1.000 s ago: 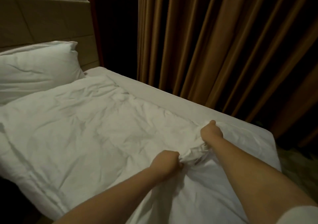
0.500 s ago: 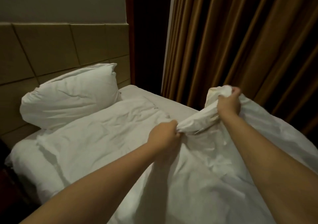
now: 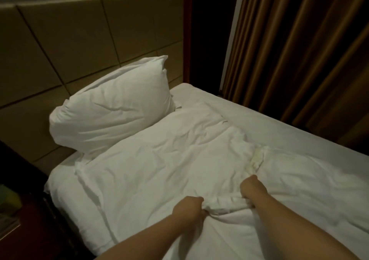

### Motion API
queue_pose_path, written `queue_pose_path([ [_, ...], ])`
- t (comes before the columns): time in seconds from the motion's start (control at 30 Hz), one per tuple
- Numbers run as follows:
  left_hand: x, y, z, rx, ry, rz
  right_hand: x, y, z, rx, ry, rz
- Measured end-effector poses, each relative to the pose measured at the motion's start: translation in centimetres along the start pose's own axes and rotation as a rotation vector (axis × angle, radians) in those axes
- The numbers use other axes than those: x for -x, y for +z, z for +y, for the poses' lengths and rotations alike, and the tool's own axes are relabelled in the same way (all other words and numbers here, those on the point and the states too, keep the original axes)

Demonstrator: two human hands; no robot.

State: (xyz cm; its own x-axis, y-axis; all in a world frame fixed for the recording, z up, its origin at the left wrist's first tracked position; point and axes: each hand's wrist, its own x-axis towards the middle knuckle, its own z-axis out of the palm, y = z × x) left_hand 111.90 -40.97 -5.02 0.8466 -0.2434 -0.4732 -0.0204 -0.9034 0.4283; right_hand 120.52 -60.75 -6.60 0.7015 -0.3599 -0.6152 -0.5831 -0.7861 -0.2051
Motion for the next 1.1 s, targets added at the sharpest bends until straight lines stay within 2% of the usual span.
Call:
queue_pose_path([
  [0.07, -1.5, -1.2, -1.4, -0.022, 0.033, 0.005, 0.0, -0.7, -2.0, -0.091, 0.024, 0.036],
  [0.17, -3.9, -4.5, -2.9, -0.021, 0.098, 0.035, -0.4, -2.5, -5.2, -0.310, 0.040, 0.222],
  [0.23, -5.4, -8.2, -3.6, 0.003, 0.145, 0.057, -0.6, -4.8, -8.2, -0.394, 0.017, 0.316],
  [0.3, -6.7, -13.3, -4.4, 0.039, 0.213, 0.109, 0.0, -8.2, -12.8, -0.594, -0.007, 0.412],
  [0.43, -7.6, -26.5, -7.6, 0.068, 0.309, 0.274, 2.6, -14.1, -24.8, -0.876, -0.163, 0.617],
  [0.57, -9.2, -35.6, -16.5, 0.189, 0.192, 0.401, 3.1, -11.4, -36.4, -1.098, -0.377, 0.738],
  [0.63, -12.1, -36.9, -22.2, 0.165, 0.083, 0.413, 1.7, -7.2, -40.9, -1.046, -0.429, 0.685],
  [0.67, -13.7, -36.2, -25.1, 0.121, 0.011, 0.365, 0.6, -4.8, -42.6, -0.966, -0.405, 0.580],
  [0.77, -17.8, -29.5, -33.0, 0.049, -0.165, 0.056, -3.0, 2.4, -44.1, -0.636, -0.220, 0.094],
  [0.83, -19.3, -25.5, -36.0, 0.112, -0.212, -0.006, -5.3, 5.7, -43.1, -0.347, -0.159, -0.088],
  [0.93, -21.2, -23.5, -37.8, 0.225, -0.222, 0.037, -6.9, 9.0, -40.1, -0.052, -0.188, -0.104],
  [1.03, -22.8, -22.7, -38.5, 0.225, -0.215, 0.039, -6.8, 10.8, -36.2, 0.078, -0.242, 0.081],
  [1.1, -23.4, -22.1, -39.0, 0.215, -0.228, 0.034, -6.8, 11.4, -34.8, 0.164, -0.272, 0.132],
])
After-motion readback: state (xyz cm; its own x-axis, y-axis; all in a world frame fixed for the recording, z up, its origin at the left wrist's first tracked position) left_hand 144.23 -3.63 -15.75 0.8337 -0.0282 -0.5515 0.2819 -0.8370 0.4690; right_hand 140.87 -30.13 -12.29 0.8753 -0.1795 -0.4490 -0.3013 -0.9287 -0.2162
